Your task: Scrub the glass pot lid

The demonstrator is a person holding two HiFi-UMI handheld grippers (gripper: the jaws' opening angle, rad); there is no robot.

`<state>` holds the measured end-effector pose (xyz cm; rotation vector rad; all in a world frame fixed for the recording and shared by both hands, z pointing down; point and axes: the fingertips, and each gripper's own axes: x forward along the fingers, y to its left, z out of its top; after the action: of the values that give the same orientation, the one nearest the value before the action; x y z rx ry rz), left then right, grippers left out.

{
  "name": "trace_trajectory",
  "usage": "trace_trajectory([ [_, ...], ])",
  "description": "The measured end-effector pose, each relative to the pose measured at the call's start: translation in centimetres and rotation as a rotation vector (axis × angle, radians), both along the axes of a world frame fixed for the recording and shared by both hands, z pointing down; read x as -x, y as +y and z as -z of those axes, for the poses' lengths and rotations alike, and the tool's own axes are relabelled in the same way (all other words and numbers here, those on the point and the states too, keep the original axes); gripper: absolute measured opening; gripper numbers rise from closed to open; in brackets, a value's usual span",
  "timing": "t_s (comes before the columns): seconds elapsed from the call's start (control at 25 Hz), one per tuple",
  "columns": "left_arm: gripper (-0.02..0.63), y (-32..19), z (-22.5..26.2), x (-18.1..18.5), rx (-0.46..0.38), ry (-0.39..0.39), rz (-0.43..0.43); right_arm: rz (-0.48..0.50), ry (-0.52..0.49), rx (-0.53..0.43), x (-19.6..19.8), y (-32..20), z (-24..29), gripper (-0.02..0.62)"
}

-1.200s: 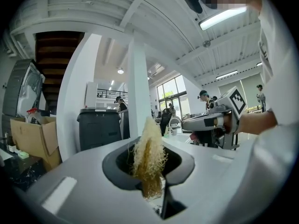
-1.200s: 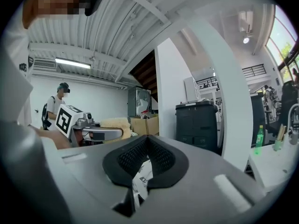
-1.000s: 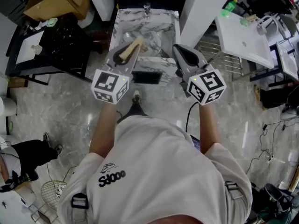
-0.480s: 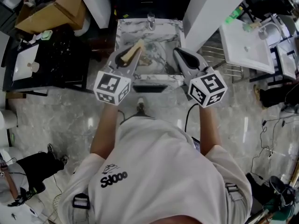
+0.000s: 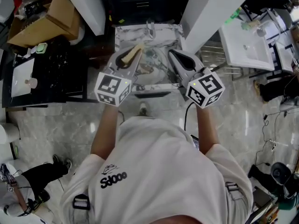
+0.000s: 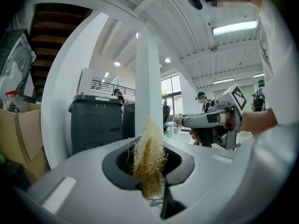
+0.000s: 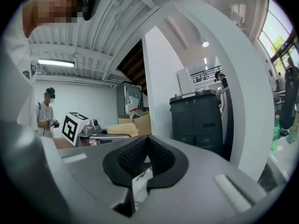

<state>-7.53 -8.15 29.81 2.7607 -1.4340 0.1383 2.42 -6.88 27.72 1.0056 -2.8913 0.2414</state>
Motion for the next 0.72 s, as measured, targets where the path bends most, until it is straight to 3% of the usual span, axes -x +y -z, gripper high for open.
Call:
trace_trajectory([
  [0.16, 0.061, -1.7, -0.6, 0.5, 0.008, 0.007, -0.030, -0.052, -0.019, 0.014, 0.5, -1.6, -0.4, 0.002],
  [0.36, 0.061, -4.3, -1.4, 1.2, 0.022, 0.016, -0.075, -0.077, 0.071, 0.061, 1.7, -3.8, -2.5, 0.003],
  [0.52, 0.061, -6.4, -2.2, 1.4, 0.029, 0.022, -0.109, -0.137, 0.048, 0.046, 1.8, -5.5, -2.8, 0.003],
  [0.72, 0.061, -8.3, -2.1, 1.7, 0.029, 0.017, -0.140, -0.140, 0.056, 0.045, 3.2, -7.1, -2.9, 0.003],
])
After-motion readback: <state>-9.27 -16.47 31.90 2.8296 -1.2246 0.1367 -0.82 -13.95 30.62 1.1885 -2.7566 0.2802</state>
